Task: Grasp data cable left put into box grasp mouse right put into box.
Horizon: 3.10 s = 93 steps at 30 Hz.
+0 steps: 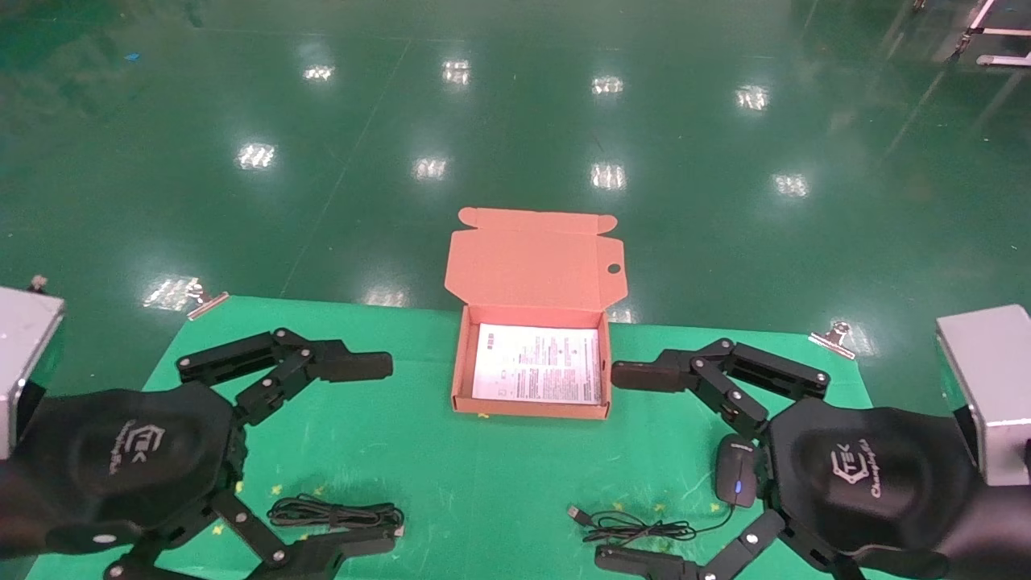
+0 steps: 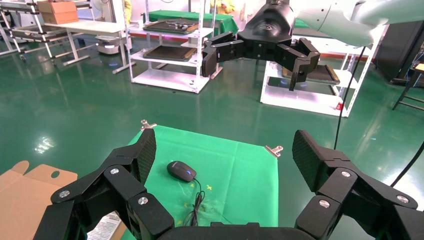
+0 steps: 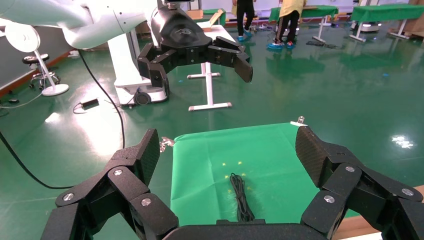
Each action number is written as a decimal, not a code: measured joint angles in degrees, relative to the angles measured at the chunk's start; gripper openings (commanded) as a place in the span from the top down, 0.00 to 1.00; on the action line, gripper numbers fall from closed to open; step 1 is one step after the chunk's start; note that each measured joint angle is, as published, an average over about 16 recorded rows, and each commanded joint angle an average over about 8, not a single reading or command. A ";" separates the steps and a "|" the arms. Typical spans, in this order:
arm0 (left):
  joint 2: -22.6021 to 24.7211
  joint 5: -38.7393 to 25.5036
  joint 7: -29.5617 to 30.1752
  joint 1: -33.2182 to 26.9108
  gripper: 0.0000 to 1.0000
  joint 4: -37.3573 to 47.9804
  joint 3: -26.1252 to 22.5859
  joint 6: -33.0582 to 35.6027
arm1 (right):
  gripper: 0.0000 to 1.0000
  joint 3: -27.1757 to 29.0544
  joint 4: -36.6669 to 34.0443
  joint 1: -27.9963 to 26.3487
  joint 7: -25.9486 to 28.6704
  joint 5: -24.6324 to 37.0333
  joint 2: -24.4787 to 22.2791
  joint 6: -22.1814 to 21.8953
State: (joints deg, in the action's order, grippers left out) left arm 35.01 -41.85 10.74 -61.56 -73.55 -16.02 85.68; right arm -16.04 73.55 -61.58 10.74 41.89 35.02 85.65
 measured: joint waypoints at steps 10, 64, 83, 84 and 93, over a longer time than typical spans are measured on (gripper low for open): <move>0.04 -0.08 -0.03 -0.04 0.00 0.03 -0.06 -0.04 | 0.00 0.00 0.00 0.00 0.00 0.00 0.00 0.00; 14.86 -64.53 0.59 -22.34 0.00 -1.93 -29.54 -3.17 | 0.00 -31.97 3.91 -22.05 -14.66 63.56 11.15 -4.85; 23.72 -69.85 -3.17 -20.70 0.00 22.54 -31.59 -12.35 | 0.00 -34.67 -3.62 -15.49 -9.33 72.01 16.55 -13.72; 24.19 -69.75 -3.73 -20.81 0.00 24.15 -31.55 -12.74 | 0.00 -34.68 -4.54 -15.49 -9.31 71.99 17.04 -13.96; 27.90 -68.51 -8.81 -22.06 0.00 36.95 -31.03 -15.70 | 0.00 -35.05 -12.82 -16.04 -11.34 72.01 21.36 -16.18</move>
State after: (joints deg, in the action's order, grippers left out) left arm 62.92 -110.36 1.93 -83.61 -36.60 -47.05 69.98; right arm -51.09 60.73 -77.62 -0.60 113.90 56.38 69.47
